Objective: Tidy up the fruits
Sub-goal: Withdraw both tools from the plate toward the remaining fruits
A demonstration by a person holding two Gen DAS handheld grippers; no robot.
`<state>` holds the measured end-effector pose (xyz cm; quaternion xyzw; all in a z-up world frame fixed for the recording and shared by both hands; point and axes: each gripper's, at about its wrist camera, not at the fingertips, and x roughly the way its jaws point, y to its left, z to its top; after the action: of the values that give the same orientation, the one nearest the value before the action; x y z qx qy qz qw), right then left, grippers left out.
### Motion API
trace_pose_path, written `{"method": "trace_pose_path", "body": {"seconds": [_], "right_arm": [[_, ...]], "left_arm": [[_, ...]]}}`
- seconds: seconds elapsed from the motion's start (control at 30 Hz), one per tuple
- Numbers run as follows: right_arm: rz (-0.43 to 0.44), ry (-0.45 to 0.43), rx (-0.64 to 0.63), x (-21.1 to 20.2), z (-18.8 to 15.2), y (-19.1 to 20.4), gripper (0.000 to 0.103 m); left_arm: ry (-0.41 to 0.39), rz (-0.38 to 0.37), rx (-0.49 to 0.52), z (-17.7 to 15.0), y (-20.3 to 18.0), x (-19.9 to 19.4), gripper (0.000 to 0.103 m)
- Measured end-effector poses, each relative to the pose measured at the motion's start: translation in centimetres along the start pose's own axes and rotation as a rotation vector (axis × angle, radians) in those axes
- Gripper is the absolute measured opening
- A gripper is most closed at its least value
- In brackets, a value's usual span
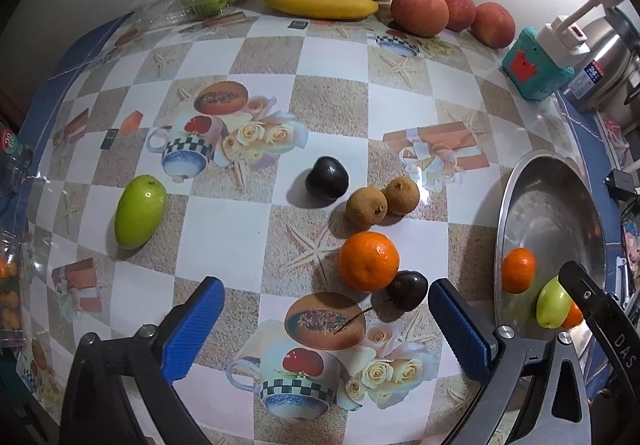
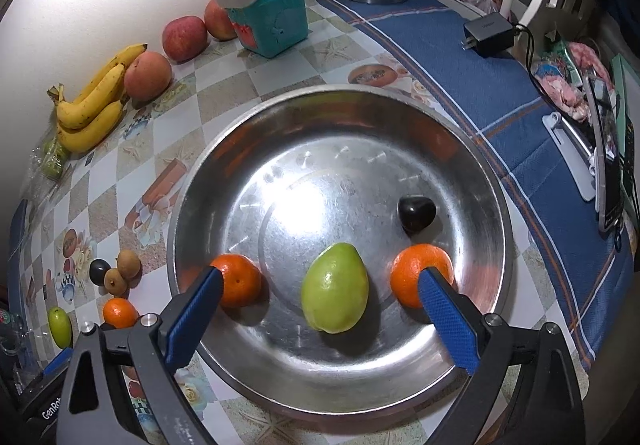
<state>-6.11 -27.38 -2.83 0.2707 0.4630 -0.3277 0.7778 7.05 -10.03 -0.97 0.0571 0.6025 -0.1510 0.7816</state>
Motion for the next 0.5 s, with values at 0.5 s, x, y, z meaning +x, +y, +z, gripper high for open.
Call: {"method": "trace_pose_path", "body": {"seconds": [0.5], "right_arm": [[0.069,-0.046,-0.144,-1.1,-0.1,3.4,0.098]], "left_arm": [[-0.059,0.037,-0.091,1.2,3.5,-1.6,0.103]]}}
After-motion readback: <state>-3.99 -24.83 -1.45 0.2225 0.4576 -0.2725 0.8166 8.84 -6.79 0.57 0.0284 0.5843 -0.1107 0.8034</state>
